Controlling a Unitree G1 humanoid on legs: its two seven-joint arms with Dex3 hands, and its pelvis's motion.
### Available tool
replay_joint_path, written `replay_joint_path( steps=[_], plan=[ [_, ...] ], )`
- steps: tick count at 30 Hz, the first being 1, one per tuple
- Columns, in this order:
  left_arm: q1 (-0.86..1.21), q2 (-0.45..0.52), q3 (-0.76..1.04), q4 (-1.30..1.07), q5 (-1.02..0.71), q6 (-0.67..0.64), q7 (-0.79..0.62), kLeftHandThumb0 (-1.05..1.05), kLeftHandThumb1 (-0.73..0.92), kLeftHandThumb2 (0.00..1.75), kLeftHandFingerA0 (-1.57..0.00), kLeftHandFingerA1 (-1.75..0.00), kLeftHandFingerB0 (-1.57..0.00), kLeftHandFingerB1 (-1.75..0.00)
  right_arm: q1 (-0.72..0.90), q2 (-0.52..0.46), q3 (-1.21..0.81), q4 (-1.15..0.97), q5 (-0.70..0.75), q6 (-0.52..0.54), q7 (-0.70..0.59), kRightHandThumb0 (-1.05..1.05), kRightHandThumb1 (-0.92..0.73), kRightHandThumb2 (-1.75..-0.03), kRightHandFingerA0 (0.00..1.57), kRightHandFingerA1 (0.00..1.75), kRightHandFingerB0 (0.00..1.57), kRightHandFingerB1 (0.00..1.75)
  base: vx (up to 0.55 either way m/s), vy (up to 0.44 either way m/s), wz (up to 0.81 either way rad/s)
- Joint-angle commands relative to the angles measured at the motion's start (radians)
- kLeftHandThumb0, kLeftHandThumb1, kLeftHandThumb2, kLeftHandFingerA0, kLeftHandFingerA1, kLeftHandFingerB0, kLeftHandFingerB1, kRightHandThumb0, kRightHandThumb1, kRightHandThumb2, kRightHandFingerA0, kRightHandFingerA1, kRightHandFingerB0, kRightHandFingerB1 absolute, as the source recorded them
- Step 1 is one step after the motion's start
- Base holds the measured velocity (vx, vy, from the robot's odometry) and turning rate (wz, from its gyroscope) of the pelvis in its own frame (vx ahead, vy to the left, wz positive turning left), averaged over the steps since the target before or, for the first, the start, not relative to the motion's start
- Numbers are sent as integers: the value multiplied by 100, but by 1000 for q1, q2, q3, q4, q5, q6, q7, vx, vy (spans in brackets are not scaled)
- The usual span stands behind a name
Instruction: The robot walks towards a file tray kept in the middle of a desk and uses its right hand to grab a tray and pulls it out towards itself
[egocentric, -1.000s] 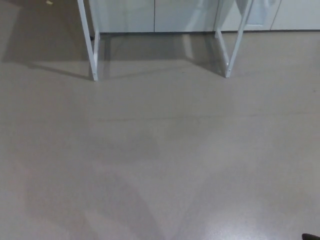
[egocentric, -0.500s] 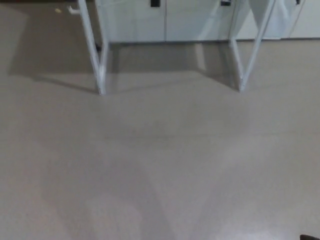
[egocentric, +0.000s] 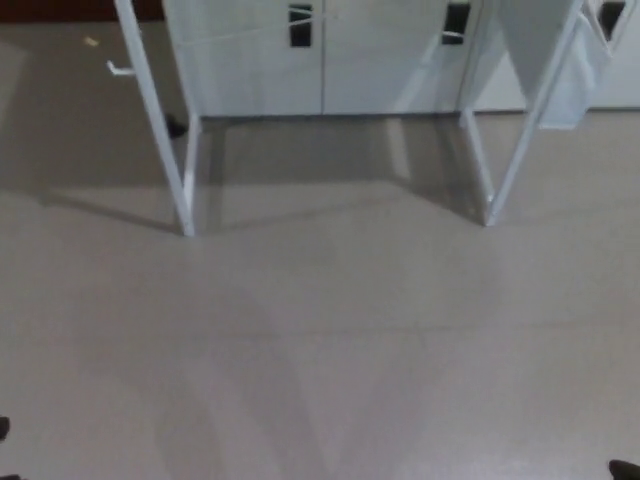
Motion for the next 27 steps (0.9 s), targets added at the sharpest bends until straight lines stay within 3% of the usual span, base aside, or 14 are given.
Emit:
replay_joint_path(
  steps=[1,10,11,12,13,15,16,18,19,21,22,25,26,27],
  plan=[
    [5,13,0,12,5,11,9,-15,64,58,-42,-42,-32,-35,12,-13,-6,10,16,-25,6,-53,-70,-61,49,60,39,50,418,180,6],
    [14,14,-8,29,12,-6,8,-16,64,59,-45,-45,-33,-36,47,-11,0,-9,13,-20,2,-51,-71,-60,51,58,40,48,376,-3,15],
    [11,14,-8,32,11,-5,6,-13,45,91,-35,-60,-20,-52,46,-12,0,-6,14,-20,3,-52,-71,-60,51,58,40,48,462,-156,28],
    [7,15,-10,33,10,-4,4,-14,45,91,-35,-60,-20,-52,45,-15,3,-5,2,-18,-8,-52,-71,-60,52,57,41,48,622,-156,53],
    [9,16,-12,32,11,-4,0,-17,65,59,-42,-46,-32,-36,45,-14,2,-2,6,-18,-6,-51,-71,-60,52,58,40,48,559,-239,-34],
    [7,21,-18,33,15,-6,-3,-17,65,59,-42,-45,-32,-36,42,-14,2,0,9,-16,-7,-51,-71,-61,52,58,40,48,525,-192,81],
    [-1,21,-18,41,14,-6,-1,-14,46,92,-33,-60,-20,-52,41,-16,5,-2,3,-18,-10,-51,-72,-60,52,57,40,47,513,-207,32],
    [-5,19,-17,45,10,-5,0,-14,46,92,-34,-60,-19,-52,44,-15,3,-1,13,-22,-2,-50,-72,-60,52,58,40,48,452,-167,2],
    [-3,19,-18,43,10,-3,0,-17,66,59,-45,-47,-32,-36,45,-13,2,1,16,-24,-1,-50,-71,-60,52,59,40,49,406,-111,-3],
    [13,20,-19,36,9,-3,-6,-17,66,59,-44,-47,-32,-36,56,-13,-1,8,21,-31,3,-51,-71,-60,52,59,40,49,424,-54,-6],
    [23,20,-25,35,16,-12,-8,-15,47,93,-35,-60,-19,-52,68,-11,-5,5,31,-32,11,-49,-70,-61,48,59,38,48,394,16,-16],
    [30,14,-32,49,16,-21,-10,-14,47,93,-35,-60,-20,-52,90,-11,-13,1,41,-37,21,-49,-70,-61,49,60,38,49,436,96,-22],
    [27,12,-33,45,16,-16,-3,-17,68,59,-44,-47,-32,-37,90,-11,-11,7,33,-50,15,-50,-70,-61,50,60,39,50,578,140,-16],
    [30,12,-35,40,18,-14,-2,-14,48,94,-35,-61,-20,-52,91,-9,-10,11,31,-52,10,-49,-70,-61,50,59,40,49,674,87,-4]
  ],
)
